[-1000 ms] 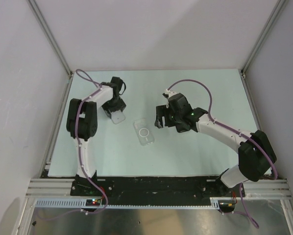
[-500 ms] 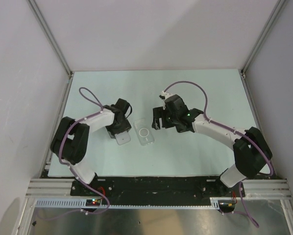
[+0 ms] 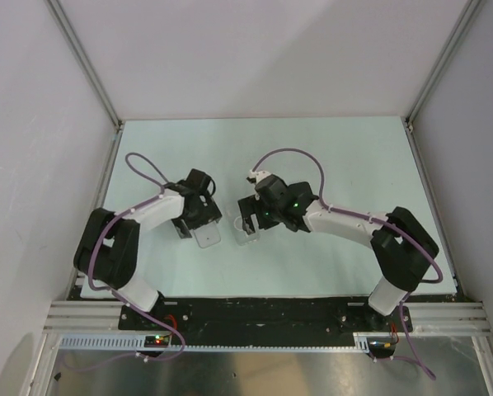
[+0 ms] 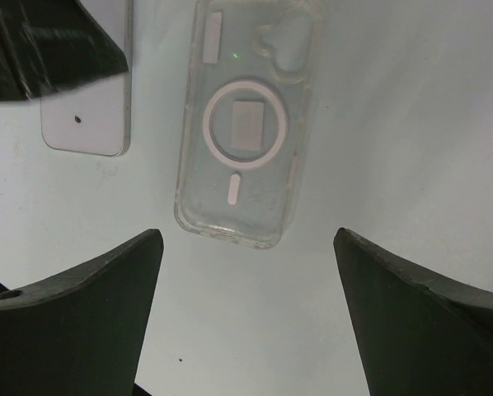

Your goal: Put the phone into the phone case

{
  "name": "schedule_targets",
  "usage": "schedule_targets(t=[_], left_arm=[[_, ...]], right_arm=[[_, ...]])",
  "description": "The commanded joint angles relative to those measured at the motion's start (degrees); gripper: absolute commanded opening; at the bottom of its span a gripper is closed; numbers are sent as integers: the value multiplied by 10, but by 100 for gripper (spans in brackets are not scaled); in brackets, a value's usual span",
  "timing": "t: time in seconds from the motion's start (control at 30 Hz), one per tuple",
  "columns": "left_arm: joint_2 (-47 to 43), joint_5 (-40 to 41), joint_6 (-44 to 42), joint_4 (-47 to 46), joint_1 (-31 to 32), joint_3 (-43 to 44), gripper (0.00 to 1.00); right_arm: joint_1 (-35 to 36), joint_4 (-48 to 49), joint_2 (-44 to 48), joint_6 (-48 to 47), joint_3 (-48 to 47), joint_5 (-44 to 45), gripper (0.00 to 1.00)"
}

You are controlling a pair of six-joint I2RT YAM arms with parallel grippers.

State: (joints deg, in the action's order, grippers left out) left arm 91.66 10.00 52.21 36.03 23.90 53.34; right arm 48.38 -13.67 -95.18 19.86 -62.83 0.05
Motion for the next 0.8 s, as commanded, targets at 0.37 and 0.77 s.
schedule_targets(t=[0.37, 0.77], left_arm=[[-100, -79, -80, -37, -221, 42, 99], [-107, -105, -113, -38, -293, 83, 98]], right_arm=[[146, -118, -204, 26, -296, 188, 90], [172, -221, -366, 59, -489, 210, 95]])
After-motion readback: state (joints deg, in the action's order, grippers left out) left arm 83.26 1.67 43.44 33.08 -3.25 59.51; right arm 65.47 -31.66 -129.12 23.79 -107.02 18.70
